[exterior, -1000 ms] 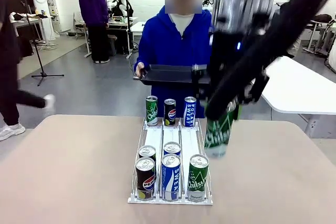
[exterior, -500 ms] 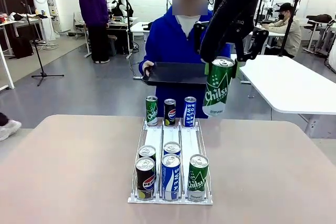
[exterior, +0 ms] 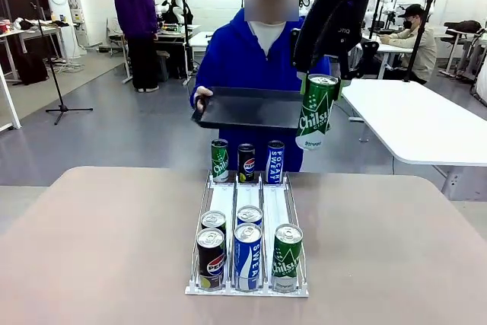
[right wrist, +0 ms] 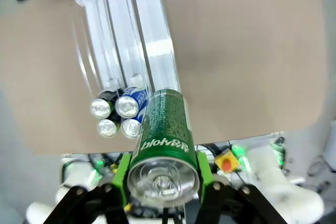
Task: Retrieve and hand over the desired beverage to the person.
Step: Pick up a can of the same type that the person held from the Automatic Can Dispenser, then place the picked can on the Handle tray extended by the person.
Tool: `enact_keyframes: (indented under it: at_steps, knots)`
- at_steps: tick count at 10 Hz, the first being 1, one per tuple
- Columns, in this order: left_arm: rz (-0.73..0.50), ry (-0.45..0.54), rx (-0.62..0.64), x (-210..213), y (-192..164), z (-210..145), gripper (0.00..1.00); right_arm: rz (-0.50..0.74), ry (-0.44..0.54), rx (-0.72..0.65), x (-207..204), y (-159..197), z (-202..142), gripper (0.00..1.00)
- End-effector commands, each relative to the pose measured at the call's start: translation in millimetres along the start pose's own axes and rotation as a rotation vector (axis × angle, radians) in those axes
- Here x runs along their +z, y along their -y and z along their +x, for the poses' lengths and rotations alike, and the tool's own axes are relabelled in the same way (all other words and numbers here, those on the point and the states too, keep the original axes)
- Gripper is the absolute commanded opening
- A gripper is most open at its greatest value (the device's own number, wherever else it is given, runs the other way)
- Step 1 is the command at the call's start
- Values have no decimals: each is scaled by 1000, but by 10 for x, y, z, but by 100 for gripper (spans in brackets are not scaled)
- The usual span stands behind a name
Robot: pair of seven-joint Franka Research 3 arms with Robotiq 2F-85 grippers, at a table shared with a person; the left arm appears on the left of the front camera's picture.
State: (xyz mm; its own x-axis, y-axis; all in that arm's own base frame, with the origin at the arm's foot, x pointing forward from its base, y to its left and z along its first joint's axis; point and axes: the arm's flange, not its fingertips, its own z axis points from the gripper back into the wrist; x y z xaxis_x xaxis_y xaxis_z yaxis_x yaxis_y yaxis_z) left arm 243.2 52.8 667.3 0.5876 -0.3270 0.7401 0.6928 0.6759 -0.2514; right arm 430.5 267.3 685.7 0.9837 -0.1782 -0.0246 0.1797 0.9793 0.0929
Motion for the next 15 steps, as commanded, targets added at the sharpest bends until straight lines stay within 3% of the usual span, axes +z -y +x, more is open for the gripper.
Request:
enact_keyframes:
  at_steps: [1, 12, 13, 15]
  knots:
    - [-14, 4, -17, 9, -7, -4, 100, -11, -4, -1, -56, 5, -89, 0]
    - [-14, 4, -17, 9, -7, -4, 100, -11, -4, -1, -56, 5, -89, 0]
    - [-14, 4, -17, 9, -7, -4, 100, -6, -12, 9, -50, -33, -39, 58]
    - [-14, 4, -17, 9, -7, -4, 100, 24, -69, 14, -100, -113, 261, 58]
